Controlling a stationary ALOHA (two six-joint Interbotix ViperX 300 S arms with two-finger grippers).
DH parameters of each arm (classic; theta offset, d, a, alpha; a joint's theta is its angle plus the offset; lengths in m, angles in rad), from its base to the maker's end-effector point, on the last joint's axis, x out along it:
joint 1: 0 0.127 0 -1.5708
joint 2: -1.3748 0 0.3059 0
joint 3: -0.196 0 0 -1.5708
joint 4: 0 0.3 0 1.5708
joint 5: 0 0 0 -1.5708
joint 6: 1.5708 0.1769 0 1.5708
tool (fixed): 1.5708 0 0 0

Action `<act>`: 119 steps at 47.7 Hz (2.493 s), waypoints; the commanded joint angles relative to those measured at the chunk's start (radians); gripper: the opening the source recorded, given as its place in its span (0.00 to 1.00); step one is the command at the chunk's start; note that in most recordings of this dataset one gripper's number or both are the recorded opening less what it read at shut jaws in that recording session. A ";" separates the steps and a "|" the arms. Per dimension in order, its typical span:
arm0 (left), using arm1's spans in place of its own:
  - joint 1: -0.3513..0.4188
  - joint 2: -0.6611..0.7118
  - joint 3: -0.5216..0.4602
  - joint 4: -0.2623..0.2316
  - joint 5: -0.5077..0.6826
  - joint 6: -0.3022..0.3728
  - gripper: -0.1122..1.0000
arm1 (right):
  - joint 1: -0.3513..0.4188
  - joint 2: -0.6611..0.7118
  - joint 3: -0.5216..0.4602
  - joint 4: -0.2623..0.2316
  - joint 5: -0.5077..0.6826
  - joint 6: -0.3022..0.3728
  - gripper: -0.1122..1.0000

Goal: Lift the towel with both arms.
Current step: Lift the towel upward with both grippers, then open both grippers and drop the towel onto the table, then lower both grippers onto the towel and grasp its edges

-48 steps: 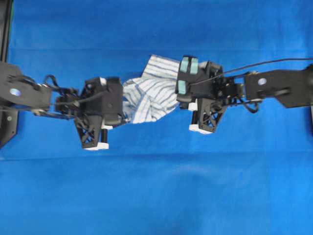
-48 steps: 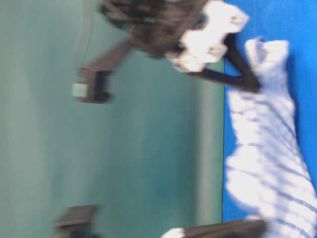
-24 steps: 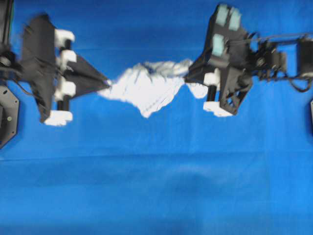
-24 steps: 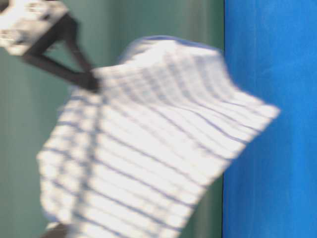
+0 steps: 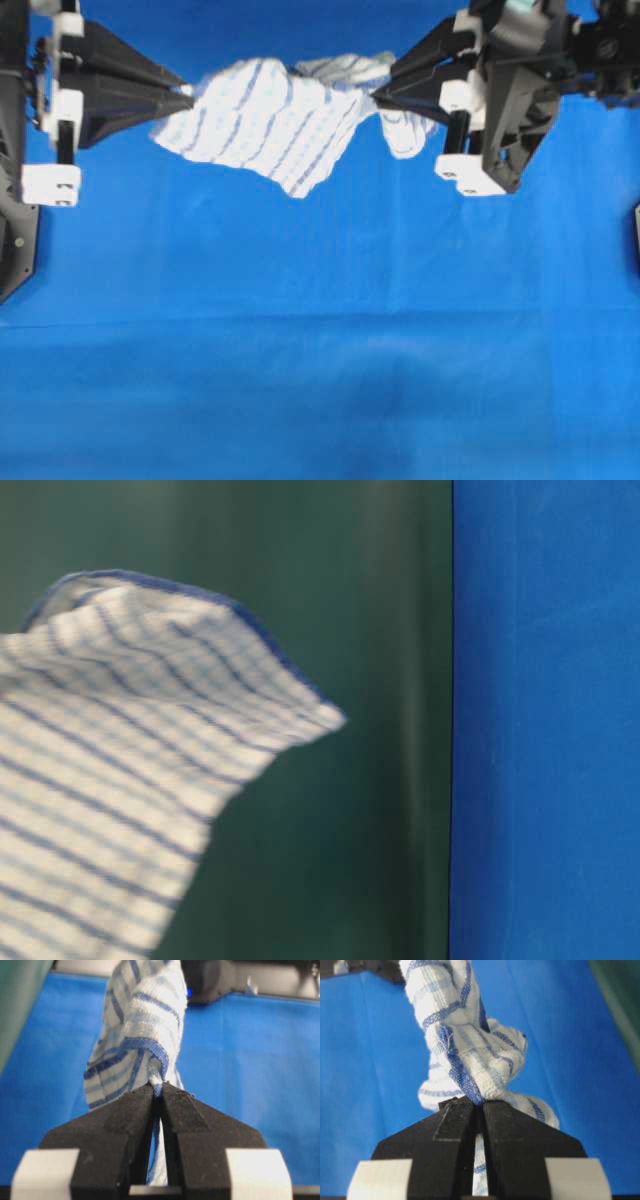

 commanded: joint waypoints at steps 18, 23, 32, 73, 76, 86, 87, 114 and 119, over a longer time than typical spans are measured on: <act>0.009 0.008 -0.147 0.003 0.069 0.058 0.12 | 0.035 -0.014 -0.146 -0.003 0.040 -0.020 0.13; 0.009 0.017 -0.152 0.003 0.071 0.058 0.12 | 0.040 -0.014 -0.147 -0.003 0.040 -0.025 0.13; 0.009 0.023 -0.155 0.003 0.069 0.058 0.12 | 0.040 -0.017 -0.144 -0.003 0.038 -0.054 0.13; -0.054 0.066 0.071 -0.002 -0.052 0.051 0.90 | 0.044 -0.011 0.112 -0.006 -0.091 -0.006 0.66; -0.057 0.089 0.117 -0.003 -0.095 0.049 0.90 | 0.044 -0.008 0.169 -0.006 -0.138 0.011 0.66; -0.084 0.176 0.210 -0.003 -0.209 0.041 0.90 | 0.046 0.020 0.331 -0.006 -0.279 0.061 0.66; -0.092 0.190 0.219 -0.005 -0.221 0.041 0.90 | 0.046 0.023 0.344 -0.006 -0.291 0.064 0.66; -0.184 0.535 0.344 -0.006 -0.476 0.032 0.90 | 0.092 0.278 0.502 -0.005 -0.463 0.112 0.66; -0.186 0.603 0.356 -0.008 -0.529 0.032 0.90 | 0.092 0.333 0.511 -0.005 -0.500 0.112 0.66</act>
